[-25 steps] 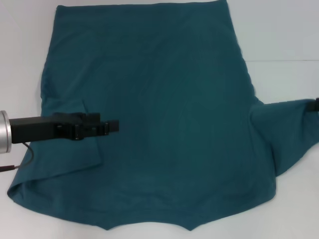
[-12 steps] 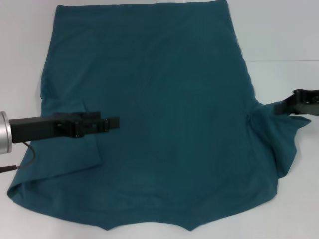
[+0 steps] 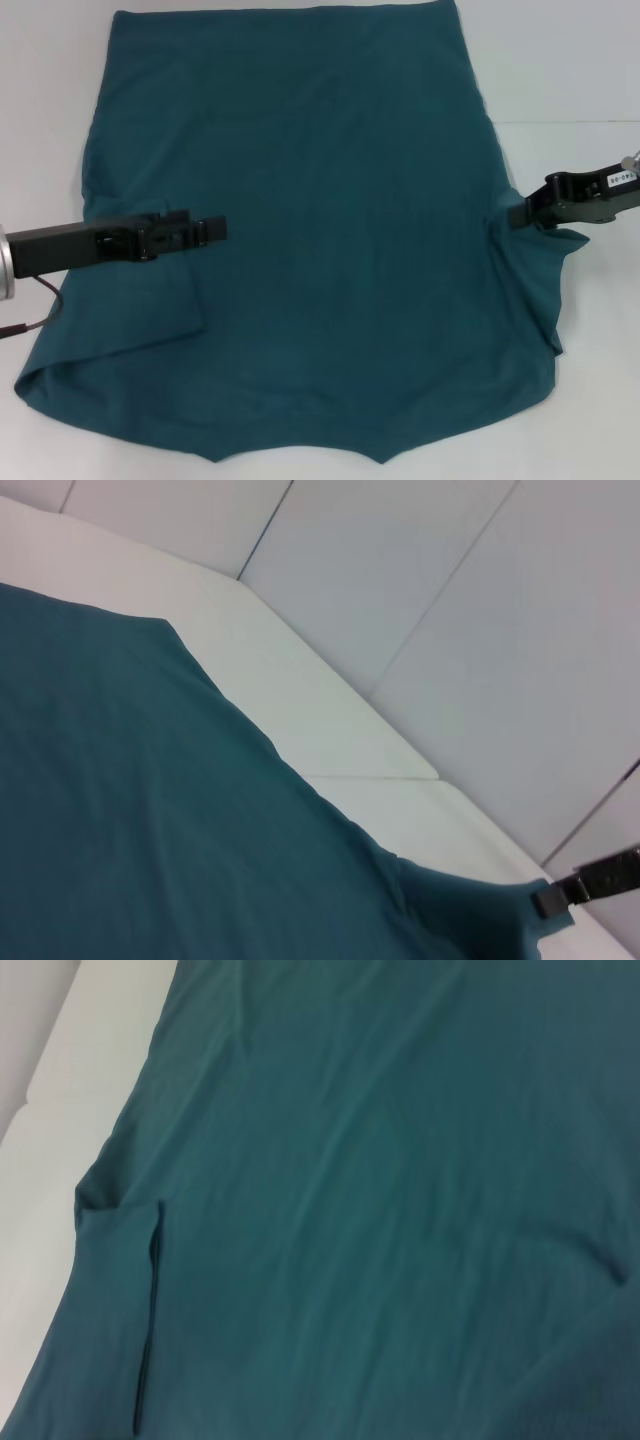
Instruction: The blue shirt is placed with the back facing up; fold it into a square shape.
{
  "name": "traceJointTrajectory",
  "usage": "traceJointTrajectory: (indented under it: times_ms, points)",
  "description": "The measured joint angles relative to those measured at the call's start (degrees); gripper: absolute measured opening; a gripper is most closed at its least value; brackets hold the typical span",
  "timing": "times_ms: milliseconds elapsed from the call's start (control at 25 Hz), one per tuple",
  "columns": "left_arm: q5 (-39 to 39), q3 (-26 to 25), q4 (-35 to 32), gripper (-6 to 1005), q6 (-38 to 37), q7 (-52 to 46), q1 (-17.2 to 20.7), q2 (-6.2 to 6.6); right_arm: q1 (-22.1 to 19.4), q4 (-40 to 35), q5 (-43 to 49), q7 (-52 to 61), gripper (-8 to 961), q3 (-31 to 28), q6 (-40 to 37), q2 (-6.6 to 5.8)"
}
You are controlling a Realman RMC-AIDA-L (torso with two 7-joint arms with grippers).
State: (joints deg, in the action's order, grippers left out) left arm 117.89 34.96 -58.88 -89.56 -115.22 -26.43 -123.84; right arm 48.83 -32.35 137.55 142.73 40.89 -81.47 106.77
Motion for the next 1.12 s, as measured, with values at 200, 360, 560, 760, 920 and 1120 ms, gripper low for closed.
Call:
traceJointTrajectory:
  times_ms: [200, 360, 560, 760, 920, 1120]
  points:
    - [-1.16, -1.2, 0.96, 787, 0.01, -0.01, 0.0, 0.18, 0.29, -0.35, -0.24, 0.74, 18, -0.27, 0.23, 0.16]
    - [-1.56, -1.75, 1.05, 786, 0.01, -0.01, -0.02, 0.24, -0.06, -1.17, -0.4, 1.62, 18, -0.98, 0.32, 0.18]
    - [-2.13, -1.85, 1.05, 784, 0.14, -0.01, 0.01, 0.26, -0.11, -1.5, -0.49, 1.79, 19, -2.23, 0.32, 0.17]
    - [-2.57, -1.84, 1.05, 783, 0.68, -0.01, 0.07, 0.15, -0.22, -2.47, -0.52, 2.27, 20, -2.35, 0.63, 0.23]
    - [-2.75, -1.82, 1.05, 782, 1.14, -0.01, 0.12, 0.05, 0.52, -2.43, -0.46, 1.85, 20, -1.41, 0.7, 1.07]
    - [-2.77, -1.82, 1.06, 781, 1.55, -0.01, 0.15, 0.02, 1.56, -1.97, -0.18, 1.89, 21, 0.5, 1.93, 2.25]
